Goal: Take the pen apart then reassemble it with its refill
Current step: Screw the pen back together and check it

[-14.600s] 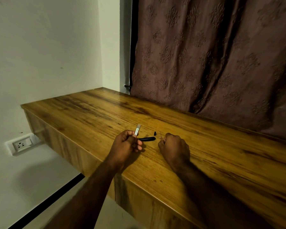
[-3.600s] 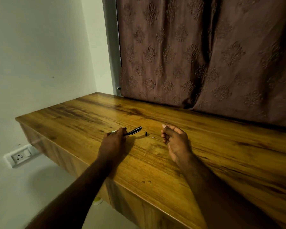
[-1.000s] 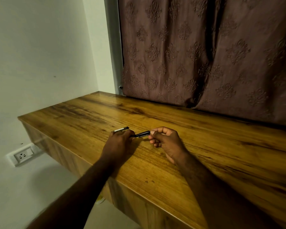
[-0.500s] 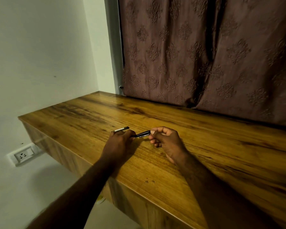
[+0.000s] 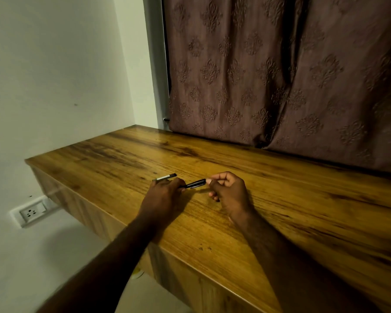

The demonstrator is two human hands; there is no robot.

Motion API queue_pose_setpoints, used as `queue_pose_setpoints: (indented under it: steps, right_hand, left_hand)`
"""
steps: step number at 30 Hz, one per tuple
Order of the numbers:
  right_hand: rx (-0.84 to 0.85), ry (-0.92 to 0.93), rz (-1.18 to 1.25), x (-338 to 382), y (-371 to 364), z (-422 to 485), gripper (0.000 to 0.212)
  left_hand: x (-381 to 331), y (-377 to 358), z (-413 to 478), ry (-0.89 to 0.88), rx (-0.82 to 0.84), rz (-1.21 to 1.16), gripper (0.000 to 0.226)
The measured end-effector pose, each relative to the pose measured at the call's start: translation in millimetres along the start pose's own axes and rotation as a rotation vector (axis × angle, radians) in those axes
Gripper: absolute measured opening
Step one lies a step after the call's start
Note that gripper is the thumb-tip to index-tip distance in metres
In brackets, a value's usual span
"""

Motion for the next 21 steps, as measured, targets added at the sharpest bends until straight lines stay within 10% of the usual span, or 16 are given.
queue_pose_setpoints:
  steps: [13,21]
  right_hand:
    - [0.056,0.024,-0.055,5.2,-6.6,-6.9,0.015]
    - [0.028,0.095,-0.085,8.9,-5.2,-5.4,0.019]
  left_hand:
    - [-1.8,2.3,1.1,0.010,0.002,-0.022,0.065]
    - [4.1,-2.3,1.0,0.032,0.032,0.058,0.027]
Point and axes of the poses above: each hand's wrist, its own z-axis towards the middle knuckle, its own y-axis out of the back of the hand, x = y × z, the point moved 8 cm from there along z, towards the middle knuckle, and after that the axes turned 10 degrees about -x, right-handed, at the moved point
